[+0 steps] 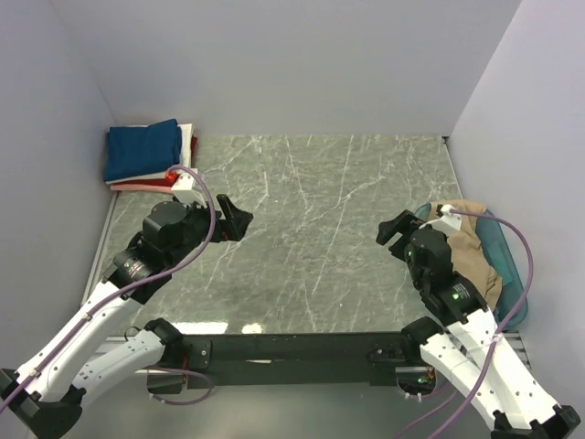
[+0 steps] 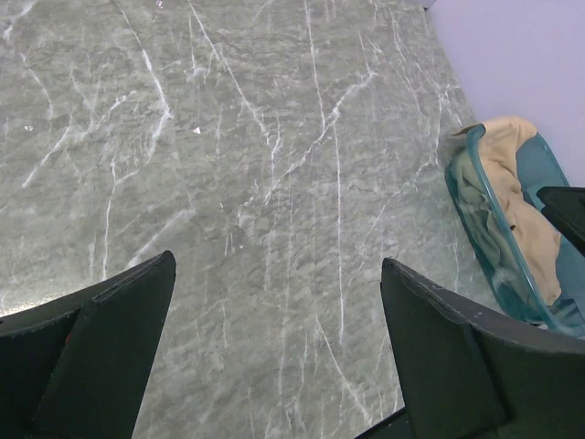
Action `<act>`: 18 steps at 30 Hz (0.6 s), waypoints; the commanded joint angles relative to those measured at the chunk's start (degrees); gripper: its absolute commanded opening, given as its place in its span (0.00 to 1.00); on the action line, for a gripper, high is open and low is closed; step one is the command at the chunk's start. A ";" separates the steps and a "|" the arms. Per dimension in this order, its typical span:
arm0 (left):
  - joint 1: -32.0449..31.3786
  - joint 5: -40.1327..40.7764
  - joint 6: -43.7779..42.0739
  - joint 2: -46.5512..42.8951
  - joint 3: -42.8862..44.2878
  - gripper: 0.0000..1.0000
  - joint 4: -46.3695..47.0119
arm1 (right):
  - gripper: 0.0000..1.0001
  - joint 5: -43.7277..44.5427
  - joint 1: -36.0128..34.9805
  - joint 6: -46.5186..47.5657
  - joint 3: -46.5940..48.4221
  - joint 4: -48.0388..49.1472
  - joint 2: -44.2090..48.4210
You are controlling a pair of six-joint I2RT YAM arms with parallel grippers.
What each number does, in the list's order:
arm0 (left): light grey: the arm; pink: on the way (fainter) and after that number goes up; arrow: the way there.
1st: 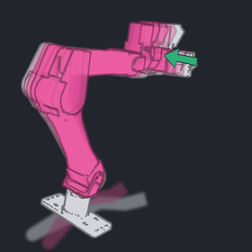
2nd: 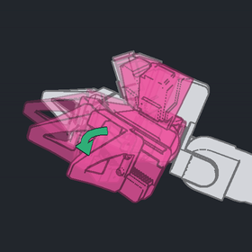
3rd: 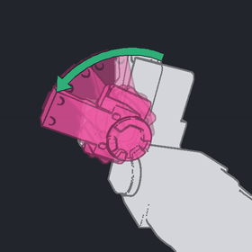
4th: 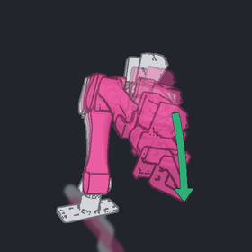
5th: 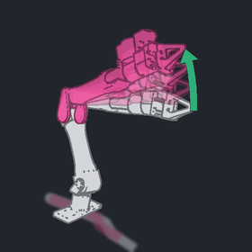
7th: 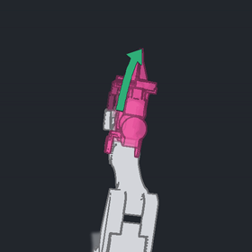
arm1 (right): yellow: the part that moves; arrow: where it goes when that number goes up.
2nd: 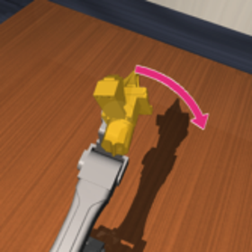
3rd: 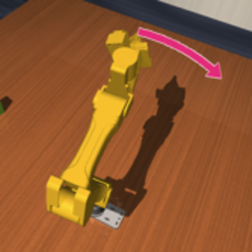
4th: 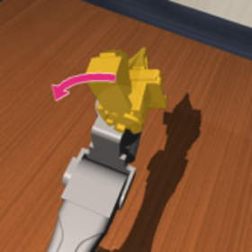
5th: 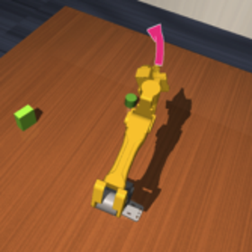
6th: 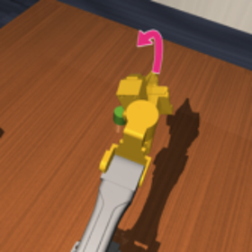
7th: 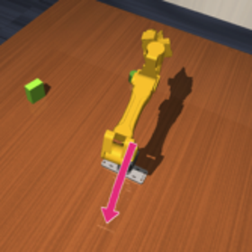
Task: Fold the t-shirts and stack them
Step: Grab the tshirt from the pile
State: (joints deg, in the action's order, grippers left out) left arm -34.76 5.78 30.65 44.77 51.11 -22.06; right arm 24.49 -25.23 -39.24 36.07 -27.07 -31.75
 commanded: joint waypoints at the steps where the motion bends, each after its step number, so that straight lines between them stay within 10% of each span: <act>1: -0.13 -1.12 -1.04 -0.65 0.22 1.00 0.80 | 0.83 2.49 0.10 -1.18 1.80 -1.40 -2.52; 18: -0.13 -0.95 -1.21 -0.21 0.30 0.99 -0.34 | 0.83 6.36 0.10 -12.60 6.55 -9.22 -9.03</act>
State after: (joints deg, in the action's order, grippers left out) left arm -34.76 5.76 30.65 44.80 51.11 -22.17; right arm 27.90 -25.23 -47.05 39.27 -33.67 -39.64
